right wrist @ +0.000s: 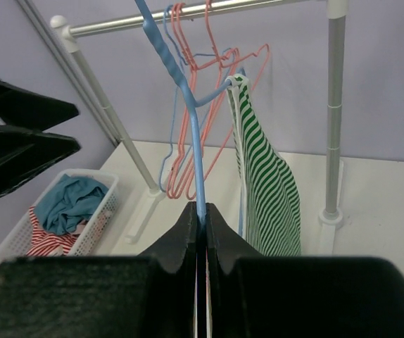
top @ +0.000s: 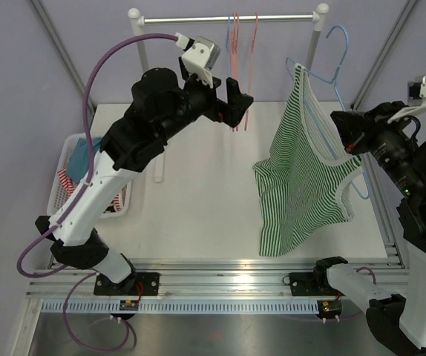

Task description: Remove the tank top from the hanger

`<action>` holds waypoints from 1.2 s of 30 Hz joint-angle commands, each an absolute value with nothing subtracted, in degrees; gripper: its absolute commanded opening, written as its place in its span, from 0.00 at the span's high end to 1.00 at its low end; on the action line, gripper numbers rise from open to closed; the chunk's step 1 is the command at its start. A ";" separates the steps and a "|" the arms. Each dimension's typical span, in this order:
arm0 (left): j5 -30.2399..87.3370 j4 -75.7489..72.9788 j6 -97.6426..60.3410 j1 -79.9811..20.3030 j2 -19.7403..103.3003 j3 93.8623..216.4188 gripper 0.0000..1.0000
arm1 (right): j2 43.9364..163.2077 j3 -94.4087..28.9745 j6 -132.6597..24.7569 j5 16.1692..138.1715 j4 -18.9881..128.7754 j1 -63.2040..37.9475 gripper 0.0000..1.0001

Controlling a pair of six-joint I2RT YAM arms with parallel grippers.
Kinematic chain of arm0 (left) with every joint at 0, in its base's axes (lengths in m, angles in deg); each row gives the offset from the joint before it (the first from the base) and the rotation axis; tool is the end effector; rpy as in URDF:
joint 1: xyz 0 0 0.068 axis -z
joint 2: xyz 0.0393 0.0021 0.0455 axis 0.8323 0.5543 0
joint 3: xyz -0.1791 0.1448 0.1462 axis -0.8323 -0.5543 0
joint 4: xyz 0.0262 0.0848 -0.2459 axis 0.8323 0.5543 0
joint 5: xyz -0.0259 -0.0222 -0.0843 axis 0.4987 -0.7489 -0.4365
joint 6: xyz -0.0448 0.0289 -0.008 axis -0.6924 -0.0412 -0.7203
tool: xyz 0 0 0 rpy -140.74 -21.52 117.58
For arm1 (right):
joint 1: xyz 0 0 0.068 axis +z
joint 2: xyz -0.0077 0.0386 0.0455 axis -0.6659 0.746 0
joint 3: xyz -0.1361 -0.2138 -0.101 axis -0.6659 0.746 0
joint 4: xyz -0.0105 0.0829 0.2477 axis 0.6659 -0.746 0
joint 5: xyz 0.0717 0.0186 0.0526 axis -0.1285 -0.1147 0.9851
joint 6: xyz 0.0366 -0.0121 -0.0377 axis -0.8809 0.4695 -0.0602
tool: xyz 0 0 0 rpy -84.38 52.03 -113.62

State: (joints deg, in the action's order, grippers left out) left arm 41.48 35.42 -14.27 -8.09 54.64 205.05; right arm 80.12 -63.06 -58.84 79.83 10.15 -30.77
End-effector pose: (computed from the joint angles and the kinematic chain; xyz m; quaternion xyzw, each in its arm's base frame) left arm 0.1965 -0.2157 0.5618 0.2229 0.6768 -0.3004 0.6340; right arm 0.1023 0.0264 0.5651 -0.0608 0.6859 0.2027 0.6962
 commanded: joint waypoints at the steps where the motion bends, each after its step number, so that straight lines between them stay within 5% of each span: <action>1: 34.00 24.99 -13.31 -5.98 56.11 204.53 0.01 | 77.78 -62.55 -61.81 83.49 14.80 -30.86 1.00; 11: 34.08 19.26 -13.40 -2.73 61.03 204.17 0.01 | 75.75 -61.24 -65.86 95.28 16.20 -30.86 1.00; 16: 40.14 21.20 -11.47 -2.73 62.17 203.91 0.29 | 75.14 -61.14 -65.59 95.81 16.55 -30.86 1.00; 26: 45.07 21.55 -9.53 -2.73 64.46 203.47 0.49 | 74.61 -60.88 -66.39 98.62 17.87 -30.86 1.00; 27: 45.59 21.72 -9.53 -2.73 64.37 203.64 0.65 | 74.70 -60.79 -65.86 98.01 17.70 -30.86 1.00; 31: 54.95 23.13 -10.32 -2.73 62.45 202.86 0.99 | 75.58 -59.31 -64.10 97.48 16.91 -30.86 1.00; 36: 76.24 24.97 -14.79 -3.60 56.12 198.03 1.00 | 75.49 -55.09 -60.77 103.87 18.13 -30.86 1.00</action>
